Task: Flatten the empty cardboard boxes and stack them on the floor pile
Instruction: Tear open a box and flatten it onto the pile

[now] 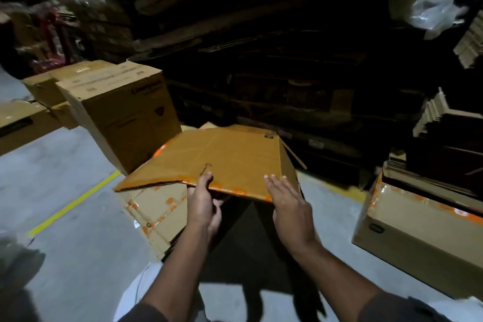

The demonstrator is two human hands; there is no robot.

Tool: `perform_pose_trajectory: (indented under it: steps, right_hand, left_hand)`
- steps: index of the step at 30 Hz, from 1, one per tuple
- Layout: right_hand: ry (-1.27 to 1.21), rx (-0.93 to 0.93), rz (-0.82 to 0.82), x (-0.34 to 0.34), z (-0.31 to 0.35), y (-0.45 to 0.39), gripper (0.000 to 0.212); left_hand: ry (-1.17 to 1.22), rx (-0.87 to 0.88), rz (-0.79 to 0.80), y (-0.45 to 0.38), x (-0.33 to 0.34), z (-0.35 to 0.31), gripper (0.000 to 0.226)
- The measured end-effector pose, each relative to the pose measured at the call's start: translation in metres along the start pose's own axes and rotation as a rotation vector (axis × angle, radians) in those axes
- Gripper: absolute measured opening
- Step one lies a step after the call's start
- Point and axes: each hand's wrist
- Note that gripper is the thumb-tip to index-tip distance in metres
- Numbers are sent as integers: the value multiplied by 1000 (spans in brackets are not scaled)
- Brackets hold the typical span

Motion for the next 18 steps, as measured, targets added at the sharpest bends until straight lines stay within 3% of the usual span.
perform_pose_trajectory:
  steps: [3, 10, 15, 18]
  right_hand:
    - [-20, -11, -8, 5, 6, -9, 88]
    - [-67, -51, -68, 17, 44, -57, 87]
    - [-75, -169, -208, 44, 68, -112, 78]
    - [-25, -233, -108, 85, 85, -128, 95]
  left_hand:
    - [-31, 3, -20, -17, -3, -12, 48]
    - [54, 72, 15, -55, -6, -50, 12]
    - [108, 122, 16, -125, -8, -92, 6]
    - [140, 56, -9, -171, -28, -113, 17]
Point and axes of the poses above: each hand's wrist, its own y-axis away from the middle knuckle, its own x-axis out of the palm, z = x × y, and after that the axes turned 11 degrees about y, right-handed
